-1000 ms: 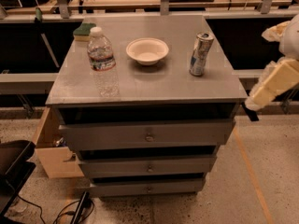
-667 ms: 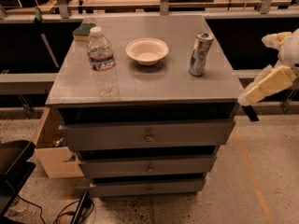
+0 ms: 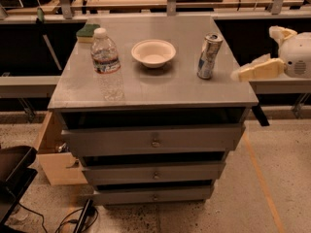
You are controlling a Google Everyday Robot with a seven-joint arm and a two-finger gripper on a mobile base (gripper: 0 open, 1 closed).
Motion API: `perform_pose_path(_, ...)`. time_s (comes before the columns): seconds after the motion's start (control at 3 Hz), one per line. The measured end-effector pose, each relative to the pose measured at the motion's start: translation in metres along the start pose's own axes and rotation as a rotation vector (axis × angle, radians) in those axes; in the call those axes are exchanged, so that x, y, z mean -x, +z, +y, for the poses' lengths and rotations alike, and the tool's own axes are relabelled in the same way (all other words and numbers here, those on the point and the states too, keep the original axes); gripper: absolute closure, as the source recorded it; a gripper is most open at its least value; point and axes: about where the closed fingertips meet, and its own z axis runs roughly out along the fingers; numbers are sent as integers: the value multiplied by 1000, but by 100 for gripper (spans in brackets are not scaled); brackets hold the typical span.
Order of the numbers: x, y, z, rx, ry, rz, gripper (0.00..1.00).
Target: Move redbull can near sponge
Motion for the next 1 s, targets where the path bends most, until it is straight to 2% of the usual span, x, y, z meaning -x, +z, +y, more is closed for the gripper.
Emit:
perform_pose_path(0.33, 2, 8, -4, -9, 9, -32, 0)
perform_pose_path(0.67, 2, 8, -4, -8, 9, -32, 0)
perform_pose_path(1.0, -3, 44, -10, 33, 59, -89, 0)
